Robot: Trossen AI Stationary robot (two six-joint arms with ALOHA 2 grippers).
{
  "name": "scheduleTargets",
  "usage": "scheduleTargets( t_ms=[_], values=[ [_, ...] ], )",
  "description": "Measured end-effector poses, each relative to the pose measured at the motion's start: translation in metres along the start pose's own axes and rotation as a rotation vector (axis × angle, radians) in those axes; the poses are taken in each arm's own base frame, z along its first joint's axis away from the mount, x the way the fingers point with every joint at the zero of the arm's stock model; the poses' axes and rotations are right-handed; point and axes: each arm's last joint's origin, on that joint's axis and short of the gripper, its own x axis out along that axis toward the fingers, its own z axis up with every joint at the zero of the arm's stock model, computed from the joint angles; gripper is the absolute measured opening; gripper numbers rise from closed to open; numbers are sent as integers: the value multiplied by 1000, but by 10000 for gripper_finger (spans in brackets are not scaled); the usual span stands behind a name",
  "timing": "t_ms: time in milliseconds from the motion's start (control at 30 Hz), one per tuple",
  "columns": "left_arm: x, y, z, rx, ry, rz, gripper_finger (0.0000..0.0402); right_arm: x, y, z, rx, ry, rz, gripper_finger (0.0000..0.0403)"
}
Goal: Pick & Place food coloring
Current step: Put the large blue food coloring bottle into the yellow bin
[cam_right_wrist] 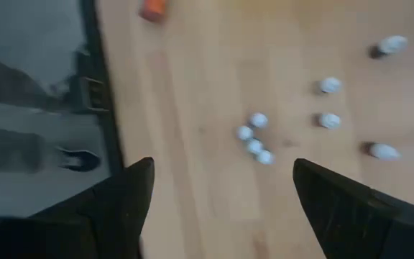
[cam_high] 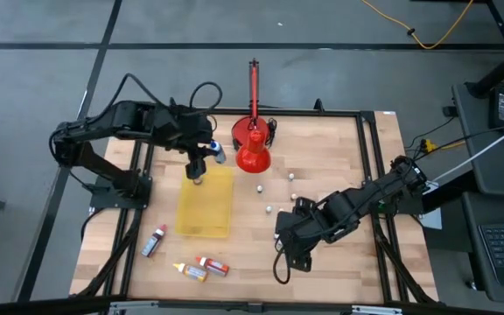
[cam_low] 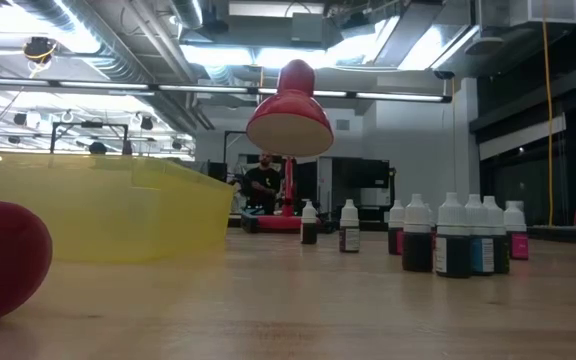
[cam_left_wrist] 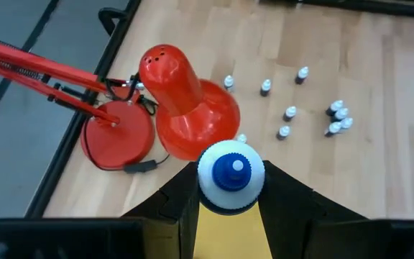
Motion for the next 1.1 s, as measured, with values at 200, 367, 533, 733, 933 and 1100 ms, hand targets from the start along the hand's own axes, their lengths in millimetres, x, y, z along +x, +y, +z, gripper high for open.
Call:
scheduleTargets(
  t_ms=[200,367,533,733,933,1100],
  values=[
    [26,3,7,28,60,30,114,0,6,6,4,-66,57,332],
    [41,9,9,0,106,72,114,-1,9,10,7,-107,91,332],
    [41,27,2,-49,183,227,114,-1,10,12,7,-123,106,332],
    [47,32,-4,-75,199,236,114,-1,10,12,6,-123,105,333],
    [72,38,-37,-126,180,196,114,-1,10,12,6,-125,107,333],
    [99,37,-69,-172,178,171,114,-1,10,12,6,-126,107,333]
  ],
)
